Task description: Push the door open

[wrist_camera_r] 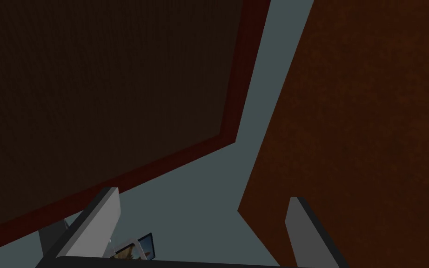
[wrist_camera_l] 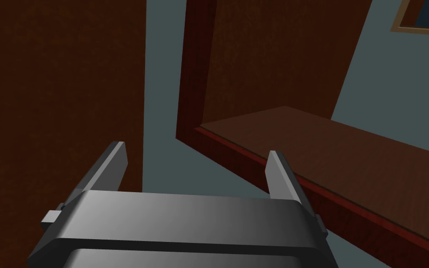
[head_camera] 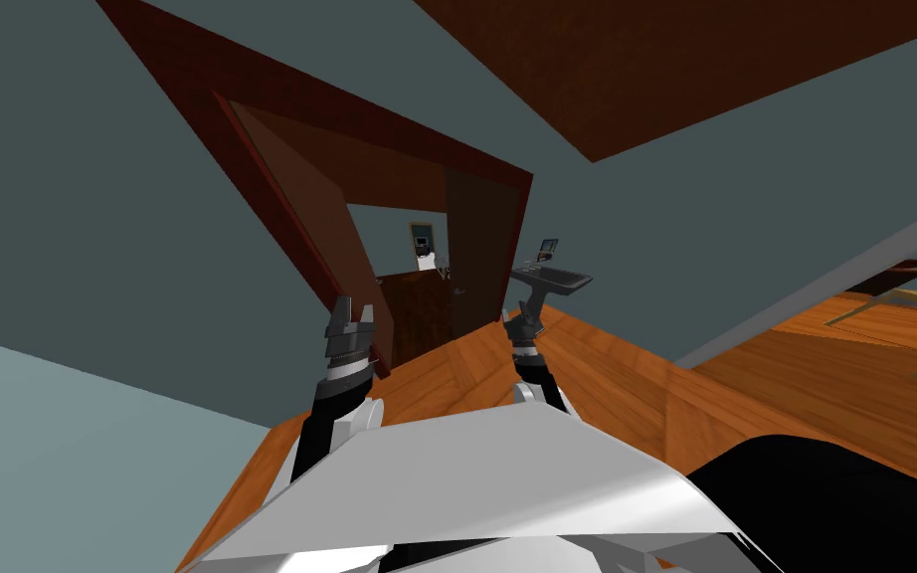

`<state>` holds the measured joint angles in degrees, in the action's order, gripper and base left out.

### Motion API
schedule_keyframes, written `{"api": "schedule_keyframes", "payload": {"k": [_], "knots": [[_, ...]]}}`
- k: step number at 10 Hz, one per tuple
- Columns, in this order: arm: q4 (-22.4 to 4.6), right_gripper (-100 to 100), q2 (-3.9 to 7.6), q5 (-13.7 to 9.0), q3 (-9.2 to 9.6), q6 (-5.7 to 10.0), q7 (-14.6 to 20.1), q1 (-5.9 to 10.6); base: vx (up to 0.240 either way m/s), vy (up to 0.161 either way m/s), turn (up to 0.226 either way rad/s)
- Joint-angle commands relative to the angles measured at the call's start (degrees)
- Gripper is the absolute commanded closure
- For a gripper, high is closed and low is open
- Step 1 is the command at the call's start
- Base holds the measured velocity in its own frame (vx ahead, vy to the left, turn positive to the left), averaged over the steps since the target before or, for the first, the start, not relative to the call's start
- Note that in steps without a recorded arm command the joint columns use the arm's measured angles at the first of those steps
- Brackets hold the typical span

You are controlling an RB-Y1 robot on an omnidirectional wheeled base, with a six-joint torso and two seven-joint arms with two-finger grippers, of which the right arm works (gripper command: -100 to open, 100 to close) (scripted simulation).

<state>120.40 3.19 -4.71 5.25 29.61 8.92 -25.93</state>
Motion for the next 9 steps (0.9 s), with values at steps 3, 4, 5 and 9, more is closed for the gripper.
{"api": "schedule_keyframes", "payload": {"k": [3,4,5,9], "knots": [[-4.3,-100,0.54,0.7,1.08,1.1,0.5,1.67,0.084,0.004,-0.029],[-5.4,-100,0.69,0.9,1.37,1.37,0.6,2.14,0.086,0.0,-0.028],[-6.7,-100,0.85,1.1,1.7,1.67,0.7,2.68,0.093,-0.008,-0.03],[-12.0,-100,1.49,1.9,3.04,2.9,1.3,4.87,0.102,-0.001,-0.032]]}}
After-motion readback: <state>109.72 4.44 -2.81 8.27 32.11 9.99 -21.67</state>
